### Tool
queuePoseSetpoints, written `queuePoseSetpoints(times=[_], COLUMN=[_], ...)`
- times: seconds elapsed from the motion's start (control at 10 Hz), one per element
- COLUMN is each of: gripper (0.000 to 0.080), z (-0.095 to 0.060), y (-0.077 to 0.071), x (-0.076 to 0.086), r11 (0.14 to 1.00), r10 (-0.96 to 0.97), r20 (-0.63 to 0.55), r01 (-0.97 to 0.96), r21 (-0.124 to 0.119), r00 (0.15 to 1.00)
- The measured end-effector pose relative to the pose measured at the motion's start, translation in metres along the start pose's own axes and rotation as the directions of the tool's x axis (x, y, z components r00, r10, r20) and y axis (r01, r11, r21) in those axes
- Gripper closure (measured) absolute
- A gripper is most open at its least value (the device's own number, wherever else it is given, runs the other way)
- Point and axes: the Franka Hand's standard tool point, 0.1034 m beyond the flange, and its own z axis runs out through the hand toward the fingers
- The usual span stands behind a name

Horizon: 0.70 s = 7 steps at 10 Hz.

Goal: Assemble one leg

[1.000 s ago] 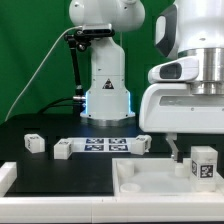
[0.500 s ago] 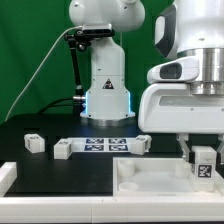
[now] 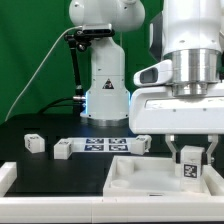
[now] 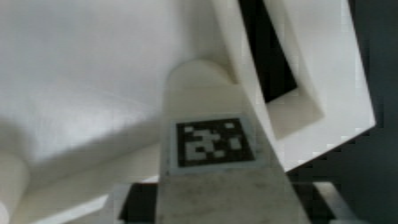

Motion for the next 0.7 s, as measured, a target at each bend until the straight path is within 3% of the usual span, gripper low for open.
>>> queuePoseSetpoints(times=[0.2, 0.3, 0.5, 0.6, 0.7], gripper=[0.0495, 0.0479, 0.0479, 0.0397, 0.0225], z=[0.000, 0.000, 0.000, 0.000, 0.000], y=[0.008, 0.016, 0.020, 0.019, 0.020], x=[0.003, 0.006, 0.008, 0.008, 0.008], r11=[0.988, 0.953, 0.949, 0.949, 0.949], r10=[0.152, 0.298, 0.311, 0.310, 0.311], r20=[-0.014, -0.036, -0.047, -0.046, -0.046], r01=[-0.152, -0.299, -0.313, -0.312, -0.313], r21=[-0.017, -0.036, -0.046, -0.046, -0.046], r00=[0.988, 0.954, 0.949, 0.949, 0.949])
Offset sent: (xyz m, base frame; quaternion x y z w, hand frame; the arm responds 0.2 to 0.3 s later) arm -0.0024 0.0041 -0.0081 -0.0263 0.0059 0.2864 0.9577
